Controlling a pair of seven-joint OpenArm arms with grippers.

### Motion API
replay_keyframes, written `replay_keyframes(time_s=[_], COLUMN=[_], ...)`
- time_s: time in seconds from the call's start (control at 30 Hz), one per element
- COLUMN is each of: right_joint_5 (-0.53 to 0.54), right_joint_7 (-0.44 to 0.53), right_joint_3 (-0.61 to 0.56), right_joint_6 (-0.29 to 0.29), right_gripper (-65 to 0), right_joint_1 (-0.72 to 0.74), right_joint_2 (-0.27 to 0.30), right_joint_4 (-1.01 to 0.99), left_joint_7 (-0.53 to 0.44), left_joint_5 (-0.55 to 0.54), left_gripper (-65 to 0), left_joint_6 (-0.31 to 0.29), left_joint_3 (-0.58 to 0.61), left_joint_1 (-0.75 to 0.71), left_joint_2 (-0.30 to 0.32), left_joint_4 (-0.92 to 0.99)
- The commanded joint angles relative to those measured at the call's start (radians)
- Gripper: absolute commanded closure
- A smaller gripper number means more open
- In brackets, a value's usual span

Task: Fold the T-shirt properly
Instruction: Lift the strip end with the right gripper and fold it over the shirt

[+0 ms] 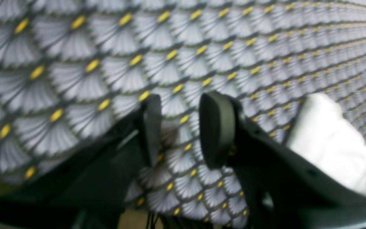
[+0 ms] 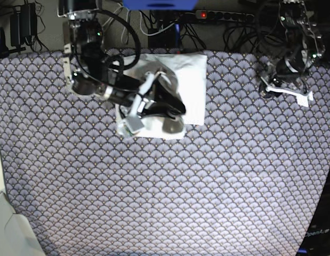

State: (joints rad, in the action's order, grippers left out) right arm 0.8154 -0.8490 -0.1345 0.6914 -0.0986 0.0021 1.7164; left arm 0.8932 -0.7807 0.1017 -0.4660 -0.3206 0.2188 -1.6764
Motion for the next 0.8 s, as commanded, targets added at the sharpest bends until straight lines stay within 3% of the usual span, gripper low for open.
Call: replay_keyframes(time_s=[0.0,0.23,0.67,0.77], right_joint_5=[0.032,0.032,0.032,0.032], right_joint_7=[0.027,0.093,0.121,0.164], right_joint_3=[-0.021,-0.121,-0.121,-0.123], right_joint_6=[0.007,0.007,0.007,0.007], right_gripper=[-1.5,-1.5,-1.5,-1.5], right_joint_1=[0.018,0.076,0.124,0.136], right_joint_2=[-0.007,-0.009,-0.011,-0.02], right_joint_4=[-0.003,-0.148,-0.312,-0.342], left_joint_7=[-0.013,-0.013,-0.013,-0.013], left_joint_5=[-0.009,-0.009,-0.006,-0.006], left_gripper=[-23.8,-23.8,-23.8,-23.8], left_joint_6=[-0.012,-0.012,-0.012,-0.012], left_joint_3=[-0.01,-0.037,-0.037,-0.037], left_joint_1=[0.008,-0.018,-0.018,-0.015], left_joint_2=[0.012,0.012,0.012,0.012], left_joint_4=[-0.018,-0.052,-0.061,-0.061])
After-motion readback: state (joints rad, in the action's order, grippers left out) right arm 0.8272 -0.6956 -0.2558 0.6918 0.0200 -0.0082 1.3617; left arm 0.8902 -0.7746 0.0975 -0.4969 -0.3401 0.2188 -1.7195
